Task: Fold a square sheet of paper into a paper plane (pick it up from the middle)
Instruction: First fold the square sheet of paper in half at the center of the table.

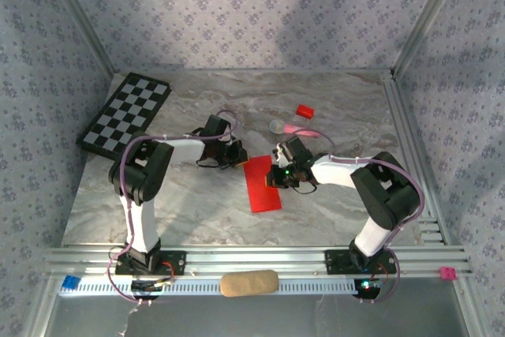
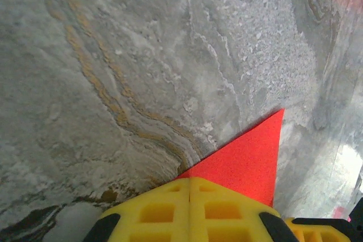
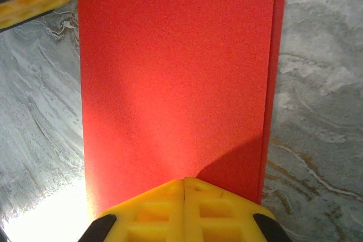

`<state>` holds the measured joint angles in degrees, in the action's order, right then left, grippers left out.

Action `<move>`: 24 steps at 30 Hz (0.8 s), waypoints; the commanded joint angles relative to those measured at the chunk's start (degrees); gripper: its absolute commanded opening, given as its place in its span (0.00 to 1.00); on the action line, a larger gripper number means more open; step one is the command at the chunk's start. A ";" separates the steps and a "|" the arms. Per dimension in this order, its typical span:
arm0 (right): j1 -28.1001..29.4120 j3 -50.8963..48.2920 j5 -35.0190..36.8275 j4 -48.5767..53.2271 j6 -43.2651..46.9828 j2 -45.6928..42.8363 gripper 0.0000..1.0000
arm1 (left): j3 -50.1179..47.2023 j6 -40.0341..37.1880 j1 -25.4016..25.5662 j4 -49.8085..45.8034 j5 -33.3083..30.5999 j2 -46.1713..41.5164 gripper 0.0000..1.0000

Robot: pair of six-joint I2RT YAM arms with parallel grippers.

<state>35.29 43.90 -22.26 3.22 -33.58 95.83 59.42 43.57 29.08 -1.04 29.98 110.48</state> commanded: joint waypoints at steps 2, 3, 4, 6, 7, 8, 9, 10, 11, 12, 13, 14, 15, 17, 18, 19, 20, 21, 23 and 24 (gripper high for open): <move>0.13 -2.65 3.94 8.21 -0.31 1.27 0.00 | 0.17 0.90 -1.99 -1.60 -7.29 0.79 0.06; 0.13 -2.61 3.96 8.08 -0.26 1.26 0.00 | 0.71 0.90 -2.31 -2.13 -7.54 0.87 0.06; 0.13 -2.64 3.87 8.07 -0.37 1.25 0.00 | 1.09 0.90 -2.36 -2.49 -7.65 0.80 0.06; 0.13 -2.67 3.87 7.98 -0.46 1.23 0.00 | 1.90 0.89 -2.37 -3.18 -7.95 0.24 0.06; 0.13 -2.68 3.88 7.90 -0.51 1.18 0.00 | 2.17 0.82 -2.39 -3.39 -8.09 -0.27 0.06; 0.13 -2.64 3.85 7.92 -0.52 1.06 0.00 | 2.36 0.75 -2.36 -3.74 -7.89 -1.00 0.06; 0.10 -2.61 3.88 7.95 -0.60 0.99 0.00 | 2.42 0.65 -2.23 -3.97 -7.66 -1.85 0.07; 0.13 -2.67 4.02 7.97 -0.54 0.89 0.00 | 2.44 0.42 -2.01 -4.17 -7.67 -2.81 0.07; 0.12 -2.62 4.11 7.94 -0.64 0.91 0.00 | 2.43 0.29 -1.75 -4.64 -7.90 -3.96 0.08; 0.13 -2.59 4.15 7.95 -0.67 1.01 0.00 | 2.35 0.08 -1.49 -5.05 -7.92 -5.02 0.08; 0.13 -2.61 4.16 7.85 -0.74 0.97 0.00 | 2.25 -0.09 -1.19 -5.35 -7.83 -5.97 0.08; 0.13 -2.68 4.17 7.72 -0.86 0.94 0.00 | 2.10 -0.36 -0.75 -5.70 -7.90 -7.12 0.09; 0.13 -2.62 4.20 7.62 -0.96 1.00 0.00 | 1.81 -0.52 -0.15 -6.15 -8.04 -8.26 0.10; 0.13 -2.72 4.21 7.26 -1.32 0.89 0.00 | 1.08 -0.92 1.23 -6.92 -8.91 -10.37 0.11; 0.12 -2.68 4.32 7.17 -1.54 0.81 0.00 | 0.54 -1.23 2.06 -7.27 -8.97 -11.51 0.11; 0.11 -2.70 4.43 7.06 -1.77 0.71 0.00 | -0.12 -1.45 2.77 -7.33 -8.95 -12.35 0.11; 0.12 -2.75 4.50 6.79 -1.99 0.57 0.00 | -1.02 -1.32 3.81 -7.34 -9.06 -13.45 0.11; 0.18 -2.90 4.42 6.48 -1.97 0.40 0.00 | -2.16 -0.99 4.80 -6.88 -8.82 -14.53 0.11; 0.13 -3.06 4.56 6.22 -1.94 0.15 0.00 | -4.14 -0.34 6.64 -5.99 -7.55 -15.82 0.11; 0.13 -3.10 4.81 6.25 -1.97 0.13 0.00 | -5.27 0.67 7.48 -5.19 -6.50 -16.45 0.11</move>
<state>35.29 43.20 -21.74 2.96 -34.74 95.11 56.95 43.57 34.79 -5.82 21.85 95.44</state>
